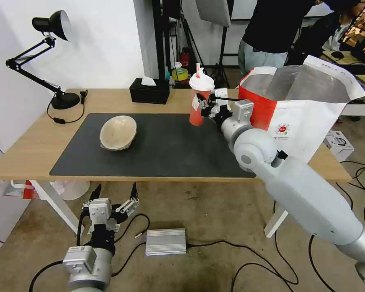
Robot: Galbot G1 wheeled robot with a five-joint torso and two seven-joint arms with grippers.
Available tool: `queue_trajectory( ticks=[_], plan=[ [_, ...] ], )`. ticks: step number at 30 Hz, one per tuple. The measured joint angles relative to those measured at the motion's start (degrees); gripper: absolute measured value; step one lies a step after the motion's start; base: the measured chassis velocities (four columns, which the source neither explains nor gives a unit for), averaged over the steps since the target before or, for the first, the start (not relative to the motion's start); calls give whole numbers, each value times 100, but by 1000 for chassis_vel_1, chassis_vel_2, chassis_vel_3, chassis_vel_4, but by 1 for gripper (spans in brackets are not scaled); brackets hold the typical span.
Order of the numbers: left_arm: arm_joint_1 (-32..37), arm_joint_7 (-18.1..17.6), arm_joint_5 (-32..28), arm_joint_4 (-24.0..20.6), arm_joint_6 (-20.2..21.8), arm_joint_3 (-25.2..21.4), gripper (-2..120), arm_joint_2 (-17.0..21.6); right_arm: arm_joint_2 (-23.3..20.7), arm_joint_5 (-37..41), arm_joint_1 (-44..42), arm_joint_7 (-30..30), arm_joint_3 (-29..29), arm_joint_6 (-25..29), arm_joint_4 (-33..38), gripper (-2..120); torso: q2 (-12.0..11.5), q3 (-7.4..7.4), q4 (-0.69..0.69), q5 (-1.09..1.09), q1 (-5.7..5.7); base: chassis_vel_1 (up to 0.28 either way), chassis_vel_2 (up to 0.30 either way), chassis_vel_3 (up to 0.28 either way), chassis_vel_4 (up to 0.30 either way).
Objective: Pick up the trash from the table and place it into the takeout bag.
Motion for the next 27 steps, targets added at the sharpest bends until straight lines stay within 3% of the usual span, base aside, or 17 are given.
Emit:
queue_trajectory(
  ticks=[27],
  plan=[
    [-30, 8, -31, -21, 11, 2, 98, 0, -387, 348, 44, 109, 503, -210, 387, 5, 0, 0, 0, 0, 0, 0, 0, 0, 0]
  ],
)
